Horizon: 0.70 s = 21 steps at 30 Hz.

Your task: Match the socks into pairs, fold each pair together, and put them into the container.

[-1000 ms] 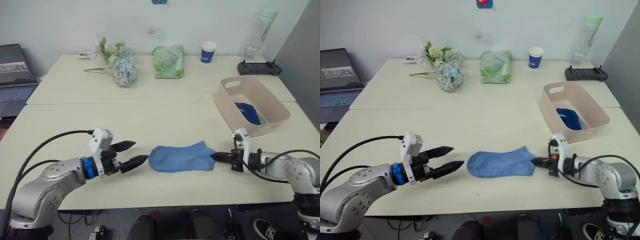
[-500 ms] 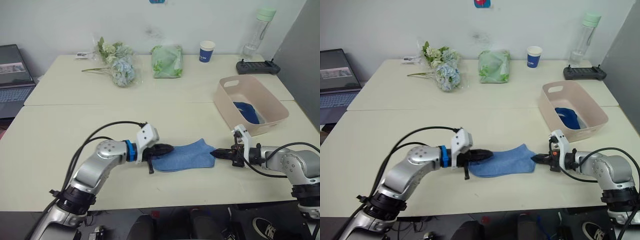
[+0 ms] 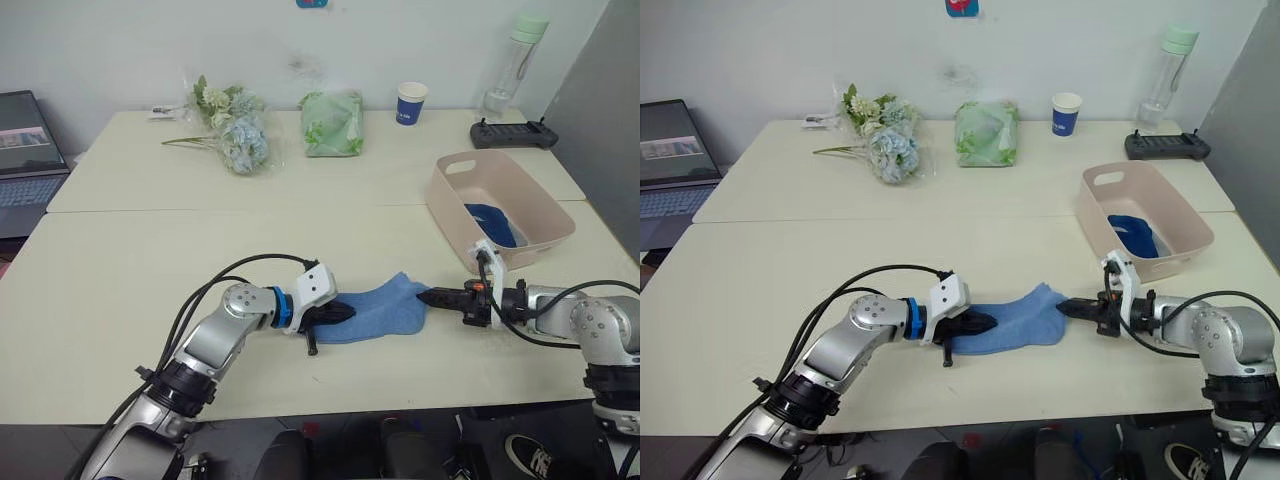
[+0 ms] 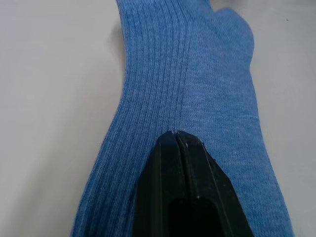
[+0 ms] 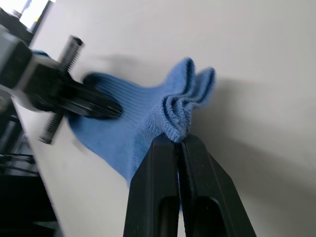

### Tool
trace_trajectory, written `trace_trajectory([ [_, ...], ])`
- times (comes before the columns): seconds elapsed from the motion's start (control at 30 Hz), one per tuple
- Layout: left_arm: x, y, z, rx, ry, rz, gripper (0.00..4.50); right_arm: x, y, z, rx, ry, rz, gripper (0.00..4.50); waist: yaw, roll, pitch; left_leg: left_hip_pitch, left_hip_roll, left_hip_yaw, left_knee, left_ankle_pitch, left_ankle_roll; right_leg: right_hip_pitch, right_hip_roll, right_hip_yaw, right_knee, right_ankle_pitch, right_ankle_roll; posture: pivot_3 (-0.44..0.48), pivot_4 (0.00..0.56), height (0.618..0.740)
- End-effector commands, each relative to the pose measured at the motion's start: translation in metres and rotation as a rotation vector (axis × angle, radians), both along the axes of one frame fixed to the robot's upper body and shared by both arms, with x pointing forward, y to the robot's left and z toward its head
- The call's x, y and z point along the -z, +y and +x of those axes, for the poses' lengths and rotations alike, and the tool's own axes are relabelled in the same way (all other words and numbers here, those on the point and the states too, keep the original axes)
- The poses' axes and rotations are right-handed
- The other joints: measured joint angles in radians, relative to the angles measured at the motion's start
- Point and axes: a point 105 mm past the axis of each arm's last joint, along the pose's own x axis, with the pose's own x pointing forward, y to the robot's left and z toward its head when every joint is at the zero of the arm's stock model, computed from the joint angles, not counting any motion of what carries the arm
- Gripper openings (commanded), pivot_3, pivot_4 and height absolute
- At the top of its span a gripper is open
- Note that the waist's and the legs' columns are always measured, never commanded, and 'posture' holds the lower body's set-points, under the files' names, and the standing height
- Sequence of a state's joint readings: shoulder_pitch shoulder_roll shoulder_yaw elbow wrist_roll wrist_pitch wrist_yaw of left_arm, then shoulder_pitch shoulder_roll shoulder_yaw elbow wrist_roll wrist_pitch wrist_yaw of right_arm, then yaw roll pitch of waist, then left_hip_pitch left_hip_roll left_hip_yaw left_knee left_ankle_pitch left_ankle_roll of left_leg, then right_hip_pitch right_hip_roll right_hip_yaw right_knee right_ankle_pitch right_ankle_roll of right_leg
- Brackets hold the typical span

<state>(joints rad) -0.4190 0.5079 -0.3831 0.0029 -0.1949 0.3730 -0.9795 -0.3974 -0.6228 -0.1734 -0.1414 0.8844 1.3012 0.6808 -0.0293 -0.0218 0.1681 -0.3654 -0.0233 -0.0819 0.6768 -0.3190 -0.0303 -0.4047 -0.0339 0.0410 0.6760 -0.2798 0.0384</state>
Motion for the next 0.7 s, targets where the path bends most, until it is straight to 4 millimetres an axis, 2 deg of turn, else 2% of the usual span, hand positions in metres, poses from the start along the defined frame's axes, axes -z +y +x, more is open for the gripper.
trace_trajectory([
  [0.03, 0.02, 0.008, -0.007, -0.024, 0.067, 0.054, 0.02, -0.036, 0.021, -0.012, -0.111, -0.049, 0.124, 0.0, 0.0, 0.0, 0.0, 0.0, 0.0, 0.0, 0.0, 0.0, 0.0, 0.0, 0.0, 0.0, 0.0, 0.0, 0.0, 0.0, 0.15, 0.74],
  [0.13, 0.018, 0.007, -0.008, -0.03, 0.068, 0.034, 0.02, -0.046, 0.038, -0.018, -0.179, -0.045, 0.181, 0.0, 0.0, 0.0, -0.001, 0.0, 0.0, -0.001, 0.0, 0.0, 0.0, 0.0, 0.0, 0.0, 0.0, 0.0, 0.0, 0.0, 0.15, 0.74],
  [0.23, 0.016, 0.008, -0.007, -0.045, 0.057, 0.019, 0.02, -0.048, 0.061, -0.024, -0.244, -0.038, 0.207, 0.0, 0.0, 0.0, -0.001, 0.0, 0.0, -0.001, 0.0, 0.0, 0.0, 0.0, 0.0, 0.0, 0.0, 0.0, 0.0, 0.0, 0.15, 0.74],
  [0.37, 0.002, 0.012, -0.005, -0.066, 0.013, -0.038, 0.02, -0.039, 0.086, -0.026, -0.284, -0.018, 0.197, 0.0, -0.001, 0.001, -0.001, 0.0, 0.0, -0.001, 0.0, 0.0, 0.0, 0.0, 0.0, 0.0, 0.001, 0.0, 0.0, 0.0, 0.15, 0.74],
  [0.47, -0.011, 0.015, -0.005, -0.076, -0.009, -0.086, 0.02, -0.032, 0.096, -0.024, -0.293, -0.019, 0.163, 0.0, -0.001, 0.001, -0.001, 0.0, 0.0, -0.001, 0.0, 0.0, 0.0, -0.001, 0.0, 0.0, 0.001, 0.0, 0.0, 0.0, 0.15, 0.74],
  [0.63, -0.043, 0.04, -0.013, -0.105, -0.023, -0.096, 0.02, -0.032, 0.112, -0.023, -0.342, -0.037, 0.146, 0.0, -0.003, 0.001, 0.0, -0.001, 0.0, -0.001, 0.0, 0.0, 0.0, -0.002, 0.0, 0.0, 0.002, 0.0, 0.0, 0.0, 0.15, 0.74],
  [0.7, -0.065, 0.065, -0.023, -0.126, -0.025, -0.072, 0.02, -0.031, 0.117, -0.024, -0.363, -0.04, 0.137, 0.0, -0.006, 0.001, 0.0, -0.001, 0.0, -0.002, 0.0, 0.0, 0.0, -0.002, 0.0, 0.0, 0.002, 0.0, 0.0, 0.0, 0.15, 0.74],
])
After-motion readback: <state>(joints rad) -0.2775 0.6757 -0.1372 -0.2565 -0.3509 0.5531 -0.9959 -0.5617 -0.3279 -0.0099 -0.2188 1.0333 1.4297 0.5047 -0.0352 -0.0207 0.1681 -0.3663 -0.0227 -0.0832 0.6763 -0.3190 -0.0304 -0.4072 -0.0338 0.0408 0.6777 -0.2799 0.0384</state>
